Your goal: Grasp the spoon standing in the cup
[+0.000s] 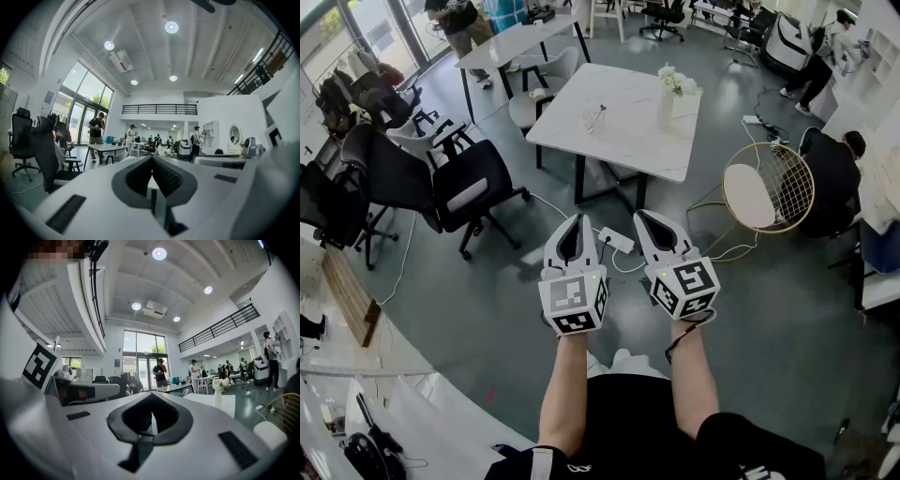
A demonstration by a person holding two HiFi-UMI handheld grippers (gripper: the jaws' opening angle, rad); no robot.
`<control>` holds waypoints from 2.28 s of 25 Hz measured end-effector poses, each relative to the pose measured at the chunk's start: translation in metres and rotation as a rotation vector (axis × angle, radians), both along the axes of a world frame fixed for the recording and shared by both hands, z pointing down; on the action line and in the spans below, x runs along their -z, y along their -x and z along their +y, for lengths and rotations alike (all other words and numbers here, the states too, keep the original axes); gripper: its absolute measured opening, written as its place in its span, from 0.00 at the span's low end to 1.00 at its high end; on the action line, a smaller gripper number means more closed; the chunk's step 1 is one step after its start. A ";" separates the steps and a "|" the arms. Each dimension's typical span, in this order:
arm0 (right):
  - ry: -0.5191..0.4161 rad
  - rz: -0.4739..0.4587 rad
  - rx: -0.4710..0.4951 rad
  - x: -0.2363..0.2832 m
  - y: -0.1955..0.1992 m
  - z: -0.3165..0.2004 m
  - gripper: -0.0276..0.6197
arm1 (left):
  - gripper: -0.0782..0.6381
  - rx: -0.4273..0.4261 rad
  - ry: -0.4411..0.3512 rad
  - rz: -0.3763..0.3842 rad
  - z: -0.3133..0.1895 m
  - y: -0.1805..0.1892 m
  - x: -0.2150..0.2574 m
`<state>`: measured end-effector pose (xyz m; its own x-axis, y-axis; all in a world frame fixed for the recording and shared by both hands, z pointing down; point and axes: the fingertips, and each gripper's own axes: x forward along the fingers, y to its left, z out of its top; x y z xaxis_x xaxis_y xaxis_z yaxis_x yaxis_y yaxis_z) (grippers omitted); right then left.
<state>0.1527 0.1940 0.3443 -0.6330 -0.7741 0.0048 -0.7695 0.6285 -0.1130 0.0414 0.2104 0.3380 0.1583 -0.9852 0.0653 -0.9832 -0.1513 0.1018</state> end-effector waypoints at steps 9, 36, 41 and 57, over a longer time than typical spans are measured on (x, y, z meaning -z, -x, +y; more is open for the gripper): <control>0.001 -0.062 -0.014 0.004 -0.007 0.001 0.05 | 0.13 0.003 0.011 -0.006 0.003 0.001 -0.002; -0.007 -0.018 -0.006 0.003 -0.032 -0.041 0.05 | 0.13 0.011 -0.016 0.010 -0.033 -0.009 0.001; -0.025 -0.007 -0.014 0.007 -0.032 -0.060 0.05 | 0.13 0.001 -0.033 0.006 -0.050 -0.006 0.002; -0.022 0.018 -0.027 -0.029 0.035 -0.209 0.05 | 0.13 -0.006 -0.012 0.044 -0.202 0.061 -0.034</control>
